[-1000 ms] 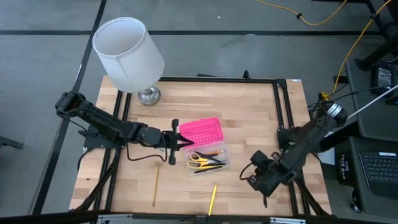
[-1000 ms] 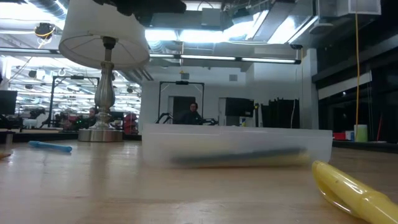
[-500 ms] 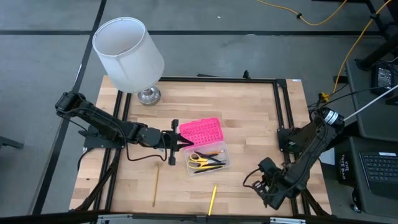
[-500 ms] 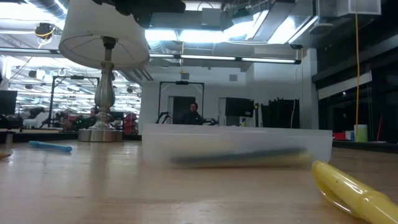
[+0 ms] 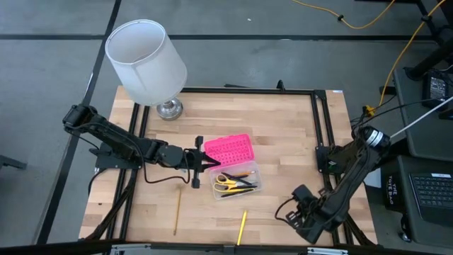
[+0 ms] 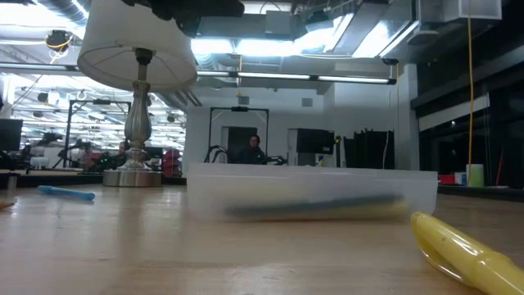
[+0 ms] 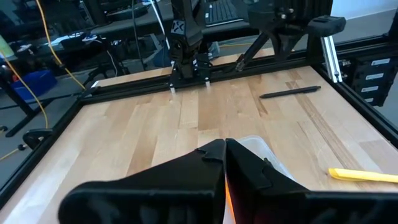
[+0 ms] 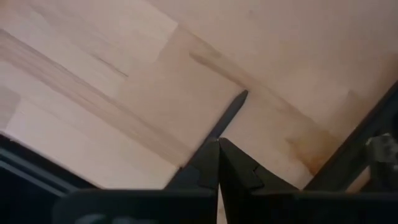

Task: Pick & place school supplies into a supply box
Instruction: Put the black pen into the pink supply box

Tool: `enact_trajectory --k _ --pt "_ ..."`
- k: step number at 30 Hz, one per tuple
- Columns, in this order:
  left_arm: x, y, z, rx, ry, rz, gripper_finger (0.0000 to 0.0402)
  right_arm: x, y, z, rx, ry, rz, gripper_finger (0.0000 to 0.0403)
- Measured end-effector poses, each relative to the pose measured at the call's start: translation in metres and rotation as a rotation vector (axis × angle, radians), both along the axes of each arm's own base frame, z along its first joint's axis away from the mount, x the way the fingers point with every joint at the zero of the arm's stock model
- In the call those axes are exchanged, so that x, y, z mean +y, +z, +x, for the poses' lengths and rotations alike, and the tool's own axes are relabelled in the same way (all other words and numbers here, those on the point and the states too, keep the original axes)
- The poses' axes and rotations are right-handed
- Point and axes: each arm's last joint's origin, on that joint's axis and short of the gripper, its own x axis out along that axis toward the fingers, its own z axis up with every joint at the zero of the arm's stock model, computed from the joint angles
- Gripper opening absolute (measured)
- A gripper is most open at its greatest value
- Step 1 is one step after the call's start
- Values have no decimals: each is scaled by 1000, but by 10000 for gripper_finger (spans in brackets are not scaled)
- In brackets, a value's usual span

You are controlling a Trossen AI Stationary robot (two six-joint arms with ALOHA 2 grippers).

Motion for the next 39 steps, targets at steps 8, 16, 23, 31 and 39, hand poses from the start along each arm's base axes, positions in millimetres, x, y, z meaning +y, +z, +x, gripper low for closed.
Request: enact_trajectory --k 8,16,23,31,39 --pt "0 0 0 0 -10 -2 2 7 -9 0 13 -63 1 19" --pt "0 0 0 0 -10 -2 5 16 -11 -11 2 -128 8 82" --pt "0 0 0 0 -10 -2 2 17 -27 -23 0 -201 -2 108" --pt "0 0 0 0 -10 -2 5 15 -48 -24 -19 -212 38 106" --pt "0 0 0 0 -10 -2 2 6 -77 -29 -34 -241 65 107"
